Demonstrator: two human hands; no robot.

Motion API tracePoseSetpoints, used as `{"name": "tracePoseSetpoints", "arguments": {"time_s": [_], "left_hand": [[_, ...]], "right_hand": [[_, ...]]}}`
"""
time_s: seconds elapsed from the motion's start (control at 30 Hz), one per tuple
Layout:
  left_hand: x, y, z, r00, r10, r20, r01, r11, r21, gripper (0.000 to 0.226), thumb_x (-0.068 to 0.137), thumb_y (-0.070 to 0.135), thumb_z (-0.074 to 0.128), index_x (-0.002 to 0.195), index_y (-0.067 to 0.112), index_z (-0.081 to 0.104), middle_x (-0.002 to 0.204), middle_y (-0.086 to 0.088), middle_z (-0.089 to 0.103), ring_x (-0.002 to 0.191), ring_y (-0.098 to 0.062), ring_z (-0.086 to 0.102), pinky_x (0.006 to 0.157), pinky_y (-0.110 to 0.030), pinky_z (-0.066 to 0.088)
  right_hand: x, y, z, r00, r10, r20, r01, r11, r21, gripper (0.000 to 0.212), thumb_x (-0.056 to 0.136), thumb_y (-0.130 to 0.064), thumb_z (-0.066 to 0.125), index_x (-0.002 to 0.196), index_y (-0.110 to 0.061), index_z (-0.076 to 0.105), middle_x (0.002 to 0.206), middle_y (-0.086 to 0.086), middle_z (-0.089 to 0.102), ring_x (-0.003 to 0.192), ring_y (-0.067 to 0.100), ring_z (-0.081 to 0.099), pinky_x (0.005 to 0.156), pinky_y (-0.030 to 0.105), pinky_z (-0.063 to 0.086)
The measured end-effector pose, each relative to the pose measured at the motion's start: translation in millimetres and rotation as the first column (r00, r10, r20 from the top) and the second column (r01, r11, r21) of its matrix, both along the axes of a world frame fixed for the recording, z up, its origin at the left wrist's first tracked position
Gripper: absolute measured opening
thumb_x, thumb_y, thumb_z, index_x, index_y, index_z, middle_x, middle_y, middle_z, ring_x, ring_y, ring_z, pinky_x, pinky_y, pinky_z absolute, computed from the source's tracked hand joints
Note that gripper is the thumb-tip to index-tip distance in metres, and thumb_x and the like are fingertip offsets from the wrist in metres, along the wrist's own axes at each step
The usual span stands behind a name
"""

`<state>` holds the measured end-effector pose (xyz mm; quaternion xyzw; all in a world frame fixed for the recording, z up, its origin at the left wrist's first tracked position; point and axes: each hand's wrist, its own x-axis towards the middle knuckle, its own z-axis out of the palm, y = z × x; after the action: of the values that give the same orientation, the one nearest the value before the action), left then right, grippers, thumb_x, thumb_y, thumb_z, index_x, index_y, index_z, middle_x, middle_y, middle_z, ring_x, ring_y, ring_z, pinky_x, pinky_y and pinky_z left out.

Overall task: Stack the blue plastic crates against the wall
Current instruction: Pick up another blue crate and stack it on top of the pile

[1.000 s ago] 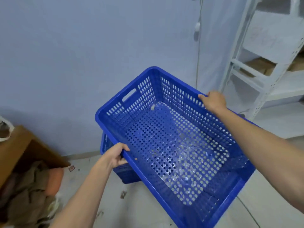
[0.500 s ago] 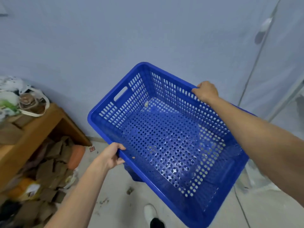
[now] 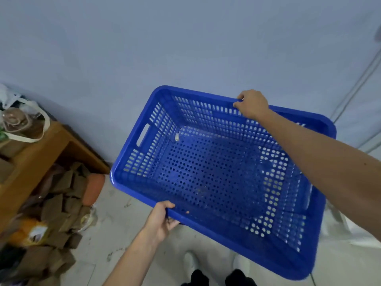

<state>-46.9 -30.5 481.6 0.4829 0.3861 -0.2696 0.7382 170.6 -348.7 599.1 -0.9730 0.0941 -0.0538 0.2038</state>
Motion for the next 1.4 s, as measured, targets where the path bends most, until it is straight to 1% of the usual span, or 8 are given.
{"name": "tracePoseSetpoints", "arguments": {"time_s": [0.2, 0.33, 0.63, 0.8, 0.93, 1.03, 1.2, 1.4], "left_hand": [[10.7, -17.3, 1.6, 0.992, 0.126, 0.014, -0.126, 0.992, -0.005, 0.010, 0.089, -0.001, 0.044, 0.086, 0.005, 0.052, 0.044, -0.004, 0.056, 0.028, -0.017, 0.053, 0.039, -0.027, 0.055], [24.2, -26.0, -1.0, 0.976, 0.217, 0.011, -0.217, 0.976, 0.019, 0.021, 0.087, -0.003, 0.043, 0.071, 0.012, 0.041, 0.045, -0.001, 0.036, 0.026, -0.013, 0.037, 0.034, -0.023, 0.047], [47.2, -35.2, -11.7, 0.972, 0.233, -0.013, -0.233, 0.972, 0.022, 0.019, 0.088, -0.001, 0.045, 0.073, 0.011, 0.043, 0.054, -0.006, 0.045, 0.027, -0.015, 0.044, 0.031, -0.022, 0.043], [56.8, -37.5, -18.3, 0.970, 0.242, 0.000, -0.242, 0.970, 0.033, 0.010, 0.087, 0.003, 0.052, 0.095, 0.006, 0.058, 0.081, -0.013, 0.067, 0.060, -0.022, 0.067, 0.050, -0.029, 0.057], [67.0, -36.6, -16.3, 0.986, 0.169, 0.006, -0.169, 0.985, 0.029, 0.002, 0.089, 0.006, 0.055, 0.088, 0.007, 0.057, 0.058, -0.004, 0.066, 0.047, -0.015, 0.065, 0.053, -0.030, 0.060], [81.9, -31.5, -15.0, 0.997, 0.069, -0.034, -0.068, 0.997, 0.036, 0.011, 0.092, 0.012, 0.058, 0.083, 0.007, 0.053, 0.053, -0.004, 0.059, 0.046, -0.016, 0.065, 0.056, -0.034, 0.062], [87.2, -24.0, -14.0, 0.985, -0.135, -0.108, 0.135, 0.991, -0.010, 0.028, 0.096, 0.029, 0.055, 0.098, 0.002, 0.063, 0.099, -0.022, 0.077, 0.090, -0.034, 0.076, 0.059, -0.037, 0.062], [88.0, -29.1, -14.4, 0.987, -0.150, -0.057, 0.153, 0.987, 0.053, 0.028, 0.100, 0.037, 0.049, 0.094, 0.013, 0.063, 0.079, -0.014, 0.078, 0.092, -0.035, 0.076, 0.067, -0.043, 0.064]], "right_hand": [[41.0, 7.2, -8.6, 0.995, 0.079, 0.062, -0.080, 0.997, 0.004, 0.032, 0.091, -0.028, 0.061, 0.107, -0.003, 0.072, 0.096, 0.016, 0.073, 0.087, 0.033, 0.067, 0.080, 0.045, 0.058], [68.3, 10.6, -15.2, 0.991, 0.115, 0.064, -0.117, 0.993, 0.017, 0.033, 0.092, -0.030, 0.060, 0.107, -0.004, 0.072, 0.097, 0.015, 0.072, 0.087, 0.033, 0.067, 0.080, 0.045, 0.058], [129.8, 28.3, -44.5, 0.990, 0.138, -0.009, -0.138, 0.989, -0.048, 0.039, 0.097, -0.035, 0.054, 0.084, -0.005, 0.076, 0.068, 0.010, 0.067, 0.060, 0.028, 0.061, 0.062, 0.034, 0.050], [151.7, 25.0, -56.3, 0.981, 0.184, -0.064, -0.189, 0.979, -0.081, 0.032, 0.096, -0.026, 0.052, 0.091, -0.003, 0.074, 0.080, 0.014, 0.069, 0.071, 0.033, 0.061, 0.067, 0.040, 0.052], [158.9, 21.9, -67.4, 0.962, 0.210, -0.172, -0.231, 0.966, -0.115, 0.028, 0.093, -0.024, 0.054, 0.109, -0.005, 0.067, 0.097, 0.014, 0.064, 0.085, 0.034, 0.059, 0.078, 0.043, 0.051], [159.4, 12.9, -76.0, 0.917, 0.228, -0.327, -0.288, 0.946, -0.150, 0.049, 0.092, -0.034, 0.054, 0.134, -0.009, 0.049, 0.130, 0.016, 0.052, 0.111, 0.036, 0.054, 0.093, 0.047, 0.045], [155.9, 3.6, -90.8, 0.907, 0.261, -0.331, -0.332, 0.926, -0.180, 0.063, 0.096, -0.039, 0.049, 0.149, -0.010, 0.033, 0.149, 0.017, 0.038, 0.130, 0.037, 0.043, 0.105, 0.051, 0.039], [133.5, 1.4, -94.8, 0.890, 0.284, -0.358, -0.336, 0.938, -0.090, 0.075, 0.097, -0.043, 0.049, 0.156, -0.010, 0.018, 0.162, 0.013, 0.021, 0.146, 0.034, 0.026, 0.115, 0.049, 0.031]]}}
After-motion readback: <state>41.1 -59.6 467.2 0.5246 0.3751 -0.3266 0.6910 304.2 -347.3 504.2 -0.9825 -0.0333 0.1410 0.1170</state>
